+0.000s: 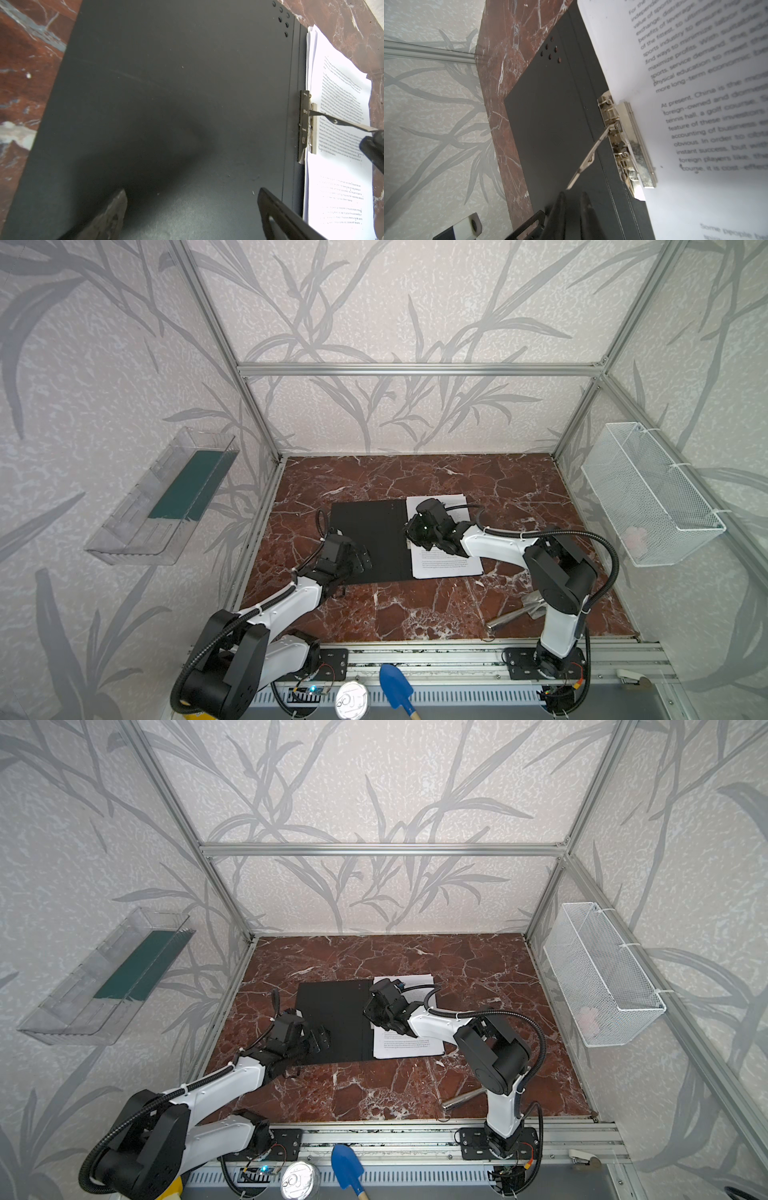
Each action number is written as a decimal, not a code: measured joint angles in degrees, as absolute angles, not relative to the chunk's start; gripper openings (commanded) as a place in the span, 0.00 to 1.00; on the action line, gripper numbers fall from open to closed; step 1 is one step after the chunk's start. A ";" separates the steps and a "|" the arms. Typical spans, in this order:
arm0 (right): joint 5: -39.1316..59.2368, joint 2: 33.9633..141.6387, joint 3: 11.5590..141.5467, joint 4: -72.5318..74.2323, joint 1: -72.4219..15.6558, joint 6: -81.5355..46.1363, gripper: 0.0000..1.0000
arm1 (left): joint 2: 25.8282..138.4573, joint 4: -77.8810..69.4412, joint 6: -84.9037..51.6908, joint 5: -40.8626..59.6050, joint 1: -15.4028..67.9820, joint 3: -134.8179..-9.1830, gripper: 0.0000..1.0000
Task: Put the files into the folder
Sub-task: 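Push the clip's wire lever down with the right gripper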
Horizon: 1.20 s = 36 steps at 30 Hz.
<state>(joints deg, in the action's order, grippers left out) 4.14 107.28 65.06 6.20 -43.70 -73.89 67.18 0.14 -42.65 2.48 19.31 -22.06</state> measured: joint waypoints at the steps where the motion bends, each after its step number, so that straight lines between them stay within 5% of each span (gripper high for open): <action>1: 4.21 107.28 65.06 6.24 -43.64 -73.91 0.11 | 67.18 0.14 -42.65 2.48 19.31 -22.04 0.99; 36: 8.01 107.87 64.62 9.85 -41.50 -75.40 0.15 | 66.85 -0.56 -42.65 2.48 19.31 -21.58 0.99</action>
<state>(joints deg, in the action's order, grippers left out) 8.01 107.87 64.62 9.85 -41.50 -75.40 66.85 -0.56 -42.65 2.48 19.31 -21.58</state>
